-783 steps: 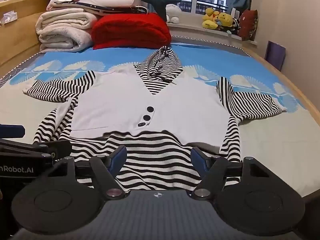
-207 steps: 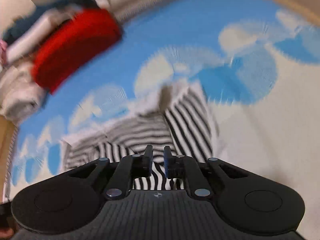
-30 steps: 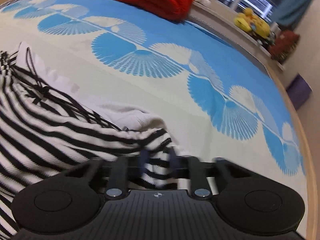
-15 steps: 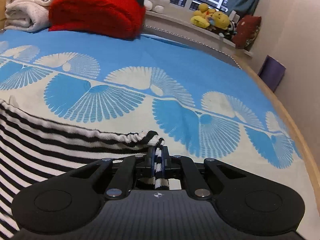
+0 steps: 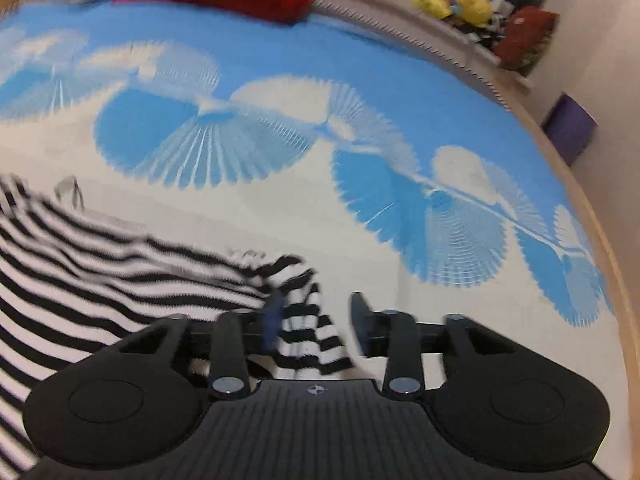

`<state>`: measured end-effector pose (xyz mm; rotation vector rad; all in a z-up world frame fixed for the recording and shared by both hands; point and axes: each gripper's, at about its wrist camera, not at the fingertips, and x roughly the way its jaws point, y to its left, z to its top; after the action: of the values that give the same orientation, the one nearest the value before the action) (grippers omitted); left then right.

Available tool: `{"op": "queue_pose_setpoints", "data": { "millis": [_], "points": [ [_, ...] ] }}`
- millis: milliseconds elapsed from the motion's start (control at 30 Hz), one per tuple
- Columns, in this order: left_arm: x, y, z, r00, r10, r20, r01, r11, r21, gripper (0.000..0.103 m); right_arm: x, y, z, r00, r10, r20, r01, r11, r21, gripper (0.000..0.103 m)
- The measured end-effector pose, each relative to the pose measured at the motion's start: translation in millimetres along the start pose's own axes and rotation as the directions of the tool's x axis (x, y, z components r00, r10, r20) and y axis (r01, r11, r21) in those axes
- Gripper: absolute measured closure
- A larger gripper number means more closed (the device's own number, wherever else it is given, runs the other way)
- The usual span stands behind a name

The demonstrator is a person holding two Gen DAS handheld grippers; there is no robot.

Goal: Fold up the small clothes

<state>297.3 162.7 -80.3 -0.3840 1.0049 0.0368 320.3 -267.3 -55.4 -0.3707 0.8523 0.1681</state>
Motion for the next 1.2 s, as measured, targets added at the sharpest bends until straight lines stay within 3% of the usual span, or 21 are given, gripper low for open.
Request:
{"op": "queue_pose_setpoints", "data": {
  "millis": [133, 267, 400, 567, 633, 800, 867, 967, 1000, 1067, 1100, 1200],
  "points": [
    [-33, 9, -19, 0.998, -0.050, -0.041, 0.050, 0.999, 0.004, 0.048, -39, -33, -19, 0.998, 0.056, 0.015, -0.057, 0.987, 0.151, 0.052],
    [-50, 18, -53, 0.984, -0.039, -0.173, 0.051, 0.997, 0.062, 0.048, -65, -63, -52, 0.990, 0.131, -0.043, -0.116, 0.959, 0.259, 0.052],
    [-53, 29, -85, 0.950, -0.029, -0.310, 0.069, 0.990, 0.120, 0.048, -76, -81, -94, 0.950, 0.263, -0.171, -0.187, 0.913, 0.363, 0.051],
    [-49, 46, -103, 0.920, -0.024, -0.390, 0.087, 0.986, 0.145, 0.048, -79, -72, -129, 0.903, 0.315, -0.292, -0.216, 0.921, 0.325, 0.048],
    [-45, 46, -107, 0.911, -0.021, -0.412, 0.092, 0.984, 0.151, 0.049, -79, -67, -134, 0.894, 0.310, -0.323, -0.211, 0.928, 0.307, 0.042],
    [-40, 38, -107, 0.904, -0.104, -0.415, 0.166, 0.980, 0.114, 0.052, -71, -73, -135, 0.881, 0.317, -0.352, -0.181, 0.912, 0.368, 0.039],
    [-35, 34, -108, 0.899, -0.087, -0.430, 0.157, 0.979, 0.130, 0.052, -68, -71, -135, 0.875, 0.321, -0.361, -0.183, 0.912, 0.368, 0.039],
    [-29, 30, -110, 0.888, -0.067, -0.456, 0.153, 0.976, 0.154, 0.076, -64, -65, -132, 0.872, 0.318, -0.372, -0.192, 0.922, 0.338, 0.039],
    [-30, 27, -110, 0.888, -0.081, -0.452, 0.171, 0.972, 0.163, 0.095, -63, -65, -131, 0.872, 0.316, -0.375, -0.193, 0.924, 0.332, 0.042],
    [-40, 23, -104, 0.905, -0.098, -0.413, 0.190, 0.963, 0.189, 0.096, -63, -67, -128, 0.870, 0.337, -0.359, -0.215, 0.916, 0.339, 0.069],
    [-47, 25, -100, 0.916, -0.102, -0.388, 0.186, 0.965, 0.186, 0.097, -66, -70, -125, 0.873, 0.355, -0.336, -0.232, 0.906, 0.355, 0.088],
    [-82, 49, -76, 0.959, -0.167, -0.230, 0.182, 0.982, 0.044, 0.098, -85, -87, -109, 0.915, 0.355, -0.192, -0.250, 0.872, 0.420, 0.092]
  ]
}}
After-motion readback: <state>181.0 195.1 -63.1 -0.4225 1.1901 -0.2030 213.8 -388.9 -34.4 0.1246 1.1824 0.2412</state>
